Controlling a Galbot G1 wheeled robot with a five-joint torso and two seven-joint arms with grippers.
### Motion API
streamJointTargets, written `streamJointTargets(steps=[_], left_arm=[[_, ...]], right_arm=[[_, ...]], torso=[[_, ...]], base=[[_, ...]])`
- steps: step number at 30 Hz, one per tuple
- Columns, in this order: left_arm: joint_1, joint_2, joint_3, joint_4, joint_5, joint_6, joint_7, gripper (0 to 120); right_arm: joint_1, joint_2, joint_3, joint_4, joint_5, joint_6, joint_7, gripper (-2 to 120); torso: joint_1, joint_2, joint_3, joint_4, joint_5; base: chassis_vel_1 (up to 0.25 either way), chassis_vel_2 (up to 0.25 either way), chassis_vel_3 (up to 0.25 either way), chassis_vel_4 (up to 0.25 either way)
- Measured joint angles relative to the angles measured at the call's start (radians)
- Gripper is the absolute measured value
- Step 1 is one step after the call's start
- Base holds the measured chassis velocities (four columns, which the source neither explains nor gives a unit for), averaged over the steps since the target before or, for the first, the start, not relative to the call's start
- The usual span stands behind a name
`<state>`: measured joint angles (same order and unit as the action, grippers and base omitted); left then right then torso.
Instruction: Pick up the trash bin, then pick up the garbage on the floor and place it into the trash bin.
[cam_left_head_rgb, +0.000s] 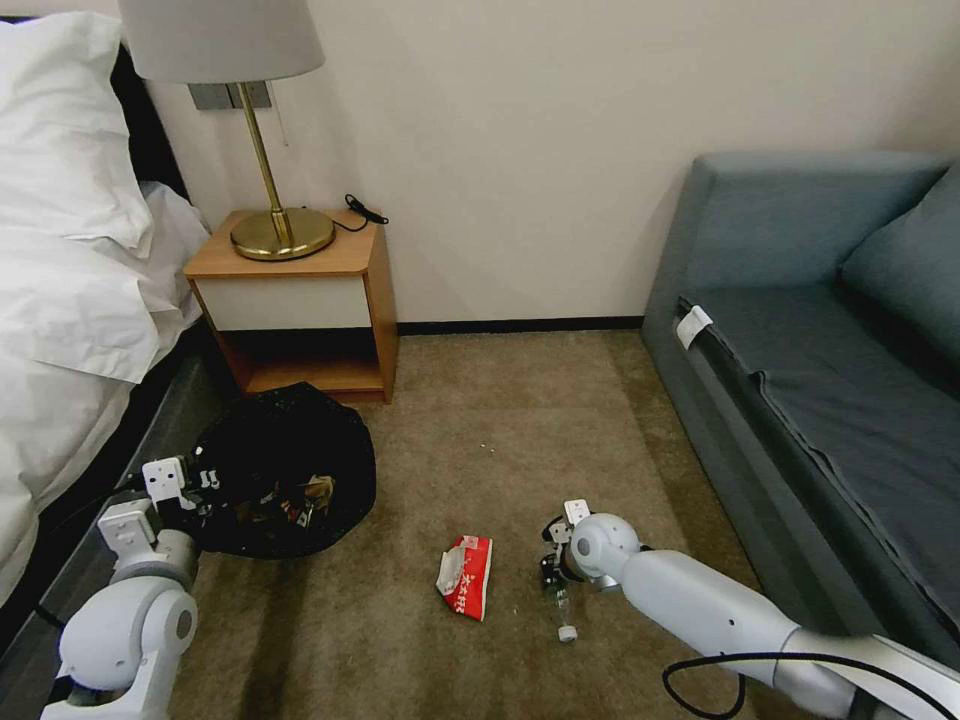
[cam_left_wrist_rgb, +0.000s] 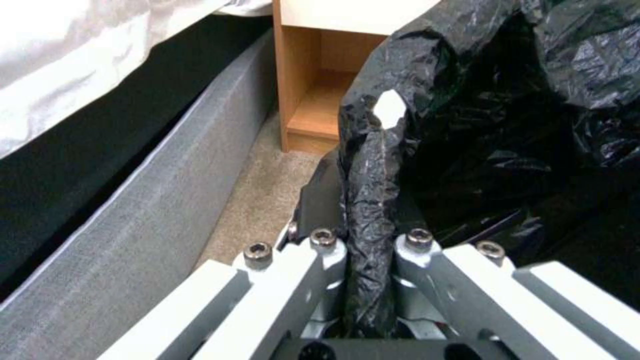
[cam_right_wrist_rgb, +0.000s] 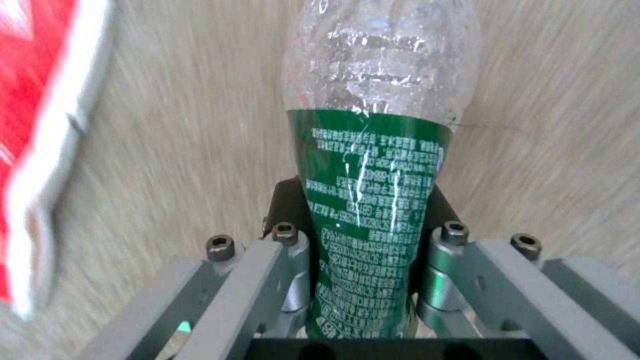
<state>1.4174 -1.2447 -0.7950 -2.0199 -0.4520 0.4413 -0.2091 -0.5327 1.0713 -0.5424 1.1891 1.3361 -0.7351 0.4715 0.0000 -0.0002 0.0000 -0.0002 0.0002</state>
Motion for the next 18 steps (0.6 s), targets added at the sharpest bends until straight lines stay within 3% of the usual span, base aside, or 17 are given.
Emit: streamJointTargets(steps=[6, 11, 18], left_arm=[[-0.006, -0.004, 0.01, 0.001, 0.003, -0.002, 0.0, 3], [-0.016, -0.012, 0.033, -0.005, 0.008, 0.007, -0.002, 3], [-0.019, -0.013, 0.042, -0.009, 0.009, 0.013, -0.004, 3]], right_arm=[[0.1, 0.013, 0.018, 0.063, -0.032, 0.0, -0.032, 19], [0.274, 0.081, -0.025, 0.084, -0.141, -0.001, -0.121, 19], [0.418, 0.118, -0.064, 0.157, -0.181, -0.001, -0.206, 19]], torso=[[0.0, 0.0, 0.0, 0.0001, -0.0001], [0.0, 0.0, 0.0, 0.0004, -0.0002], [0.0, 0.0, 0.0, 0.0003, -0.0004]], base=[[0.0, 0.0, 0.0, 0.0], [0.0, 0.0, 0.0, 0.0], [0.0, 0.0, 0.0, 0.0]])
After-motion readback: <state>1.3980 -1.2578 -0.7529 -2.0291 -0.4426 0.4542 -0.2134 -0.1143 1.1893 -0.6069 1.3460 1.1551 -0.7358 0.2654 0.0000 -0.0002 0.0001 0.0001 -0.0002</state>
